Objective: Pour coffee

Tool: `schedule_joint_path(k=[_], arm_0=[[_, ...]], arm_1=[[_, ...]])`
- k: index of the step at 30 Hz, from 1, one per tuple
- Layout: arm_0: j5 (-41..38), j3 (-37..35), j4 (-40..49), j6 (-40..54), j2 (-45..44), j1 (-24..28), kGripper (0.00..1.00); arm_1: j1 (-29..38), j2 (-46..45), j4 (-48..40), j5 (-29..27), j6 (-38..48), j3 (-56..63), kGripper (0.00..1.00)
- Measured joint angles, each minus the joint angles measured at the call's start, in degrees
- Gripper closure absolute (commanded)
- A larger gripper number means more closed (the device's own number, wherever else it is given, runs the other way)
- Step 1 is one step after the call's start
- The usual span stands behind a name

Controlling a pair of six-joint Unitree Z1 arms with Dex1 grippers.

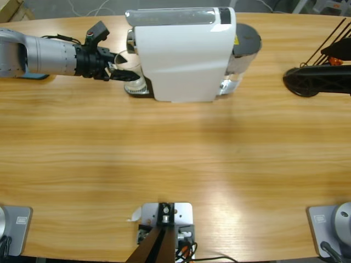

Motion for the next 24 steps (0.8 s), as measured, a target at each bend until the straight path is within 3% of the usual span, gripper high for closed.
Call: schedule_joint_path(k=[21,23,24], arm_0=[[0.00,0.00,0.00,-0.05,0.00,0.00,0.455],[0.03,0.00,0.00,-0.05,0.01,0.00,0.185],[0.03,0.00,0.00,-0.05,0.01,0.00,0.179]], arm_1=[[0.00,0.00,-0.06,0.00,0.86,0.06,0.115],[0.00,0.00,-0.06,0.00,0.93,0.19,0.115],[0.00,0.00,-0.10,0.00,0.97,0.33,0.115]])
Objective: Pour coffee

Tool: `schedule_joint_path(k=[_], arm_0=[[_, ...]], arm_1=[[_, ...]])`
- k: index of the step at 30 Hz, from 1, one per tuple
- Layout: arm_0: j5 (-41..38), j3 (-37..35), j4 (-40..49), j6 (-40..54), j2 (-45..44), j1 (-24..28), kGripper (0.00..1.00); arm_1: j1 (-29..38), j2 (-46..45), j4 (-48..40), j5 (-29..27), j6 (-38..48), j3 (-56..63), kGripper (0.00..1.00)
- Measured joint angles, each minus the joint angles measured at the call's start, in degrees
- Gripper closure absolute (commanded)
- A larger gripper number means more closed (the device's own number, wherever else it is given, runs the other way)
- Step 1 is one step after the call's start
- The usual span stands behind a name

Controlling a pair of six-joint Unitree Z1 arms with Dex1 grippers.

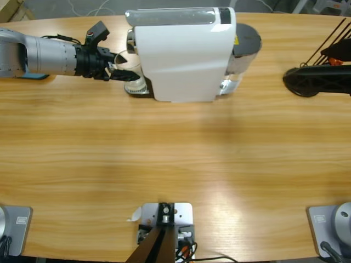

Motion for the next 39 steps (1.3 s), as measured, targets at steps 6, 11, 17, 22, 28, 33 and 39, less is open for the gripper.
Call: schedule_joint_path(k=[6,11,17,22,28,33,39], arm_0=[[-0.20,0.00,-0.27,0.00,0.24,-0.24,0.149],[-0.76,0.00,-0.48,0.01,0.54,-1.63,0.113],[-0.76,-0.01,-0.56,0.00,0.72,-2.09,0.073],[1.01,0.06,-0.61,0.01,0.72,-1.92,0.012],[2.38,0.55,-0.61,0.01,0.71,-1.60,0.004],[2.43,1.00,-0.70,0.01,0.47,-0.32,0.004],[1.29,2.14,-0.70,0.00,-1.83,1.04,0.004]], arm_1=[[0.00,0.00,-0.63,0.00,0.14,0.67,0.115],[0.00,0.00,-0.84,0.00,0.33,0.72,0.115],[0.00,0.00,-0.84,0.00,0.46,0.86,0.115],[0.00,0.00,-0.84,0.00,0.46,0.86,0.115],[0.00,0.00,-0.85,0.00,0.46,0.87,0.115],[0.00,0.00,-1.03,0.00,0.46,0.87,0.115],[0.00,0.00,-1.23,0.00,0.46,0.87,0.113]])
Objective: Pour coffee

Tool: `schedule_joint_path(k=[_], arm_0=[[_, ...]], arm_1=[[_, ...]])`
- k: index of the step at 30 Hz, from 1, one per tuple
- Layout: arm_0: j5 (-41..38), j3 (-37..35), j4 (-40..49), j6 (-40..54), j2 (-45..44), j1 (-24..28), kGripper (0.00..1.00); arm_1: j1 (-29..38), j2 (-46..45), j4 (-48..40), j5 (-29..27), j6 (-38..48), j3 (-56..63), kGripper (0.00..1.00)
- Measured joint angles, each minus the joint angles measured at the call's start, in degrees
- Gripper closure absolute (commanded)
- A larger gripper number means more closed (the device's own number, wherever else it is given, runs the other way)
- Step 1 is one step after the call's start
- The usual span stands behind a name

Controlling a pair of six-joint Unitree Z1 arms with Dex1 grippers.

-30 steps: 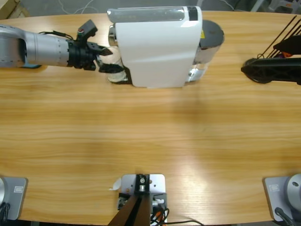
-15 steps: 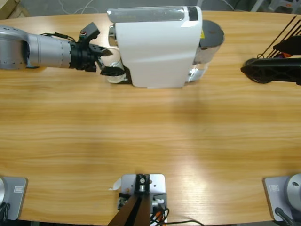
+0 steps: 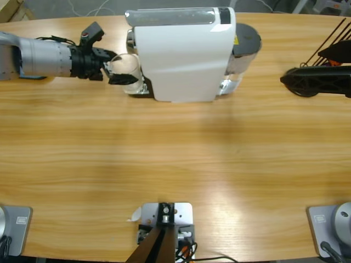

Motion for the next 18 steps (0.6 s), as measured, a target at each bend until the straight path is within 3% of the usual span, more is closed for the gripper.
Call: schedule_joint_path(k=[7,13,18], arm_0=[[-2.91,0.90,0.00,-0.07,-2.61,0.11,0.004],[-2.96,3.18,0.07,-0.83,-6.00,0.22,0.004],[-1.59,4.98,2.86,-1.42,-11.29,0.23,0.000]], arm_1=[[0.00,-0.01,0.00,-0.18,0.00,0.00,0.011],[0.00,-0.48,0.00,-1.33,0.00,0.00,0.021],[0.00,-0.47,0.00,-1.76,0.00,-0.08,0.520]])
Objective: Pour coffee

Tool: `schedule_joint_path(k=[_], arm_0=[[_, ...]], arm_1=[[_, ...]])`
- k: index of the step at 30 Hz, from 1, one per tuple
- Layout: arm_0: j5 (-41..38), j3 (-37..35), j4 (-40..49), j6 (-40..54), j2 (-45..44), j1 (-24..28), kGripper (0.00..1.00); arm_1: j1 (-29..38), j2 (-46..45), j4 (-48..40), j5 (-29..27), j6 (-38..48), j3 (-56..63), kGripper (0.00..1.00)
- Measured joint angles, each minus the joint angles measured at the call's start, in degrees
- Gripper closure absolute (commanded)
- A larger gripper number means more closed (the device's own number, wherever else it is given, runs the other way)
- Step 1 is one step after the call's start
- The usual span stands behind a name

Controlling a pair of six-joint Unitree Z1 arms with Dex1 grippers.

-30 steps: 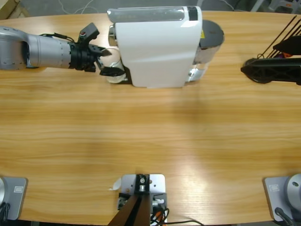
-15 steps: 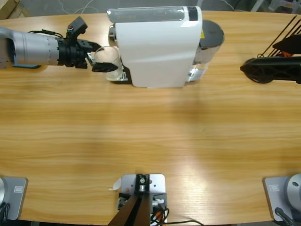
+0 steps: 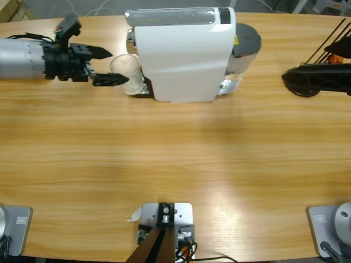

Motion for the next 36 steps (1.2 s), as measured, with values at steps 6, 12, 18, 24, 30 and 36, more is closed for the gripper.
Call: schedule_joint_path(k=[6,12,18,24,30,36], arm_0=[[7.25,0.54,13.42,-1.21,-10.07,-0.06,0.000],[8.97,0.96,18.93,-1.21,-14.03,-0.07,0.000],[9.21,0.96,19.31,-1.22,-14.02,-0.07,0.000],[9.45,0.96,19.31,-1.03,-14.01,-0.14,0.000],[9.67,0.96,19.31,-1.02,-13.13,-0.58,0.000],[9.68,0.96,19.31,-1.02,-11.28,-0.99,0.000]], arm_1=[[0.00,2.75,2.04,0.22,-2.46,-5.77,1.000],[-3.82,7.84,-1.65,0.79,-5.83,-11.42,1.000],[-9.78,15.57,-2.06,2.97,-8.11,-17.78,1.000],[-11.92,23.69,-1.22,7.02,-11.45,-26.43,1.000],[-14.27,27.72,0.17,8.99,-12.68,-30.20,1.000],[-14.50,28.08,0.28,9.04,-12.83,-30.57,1.000]])
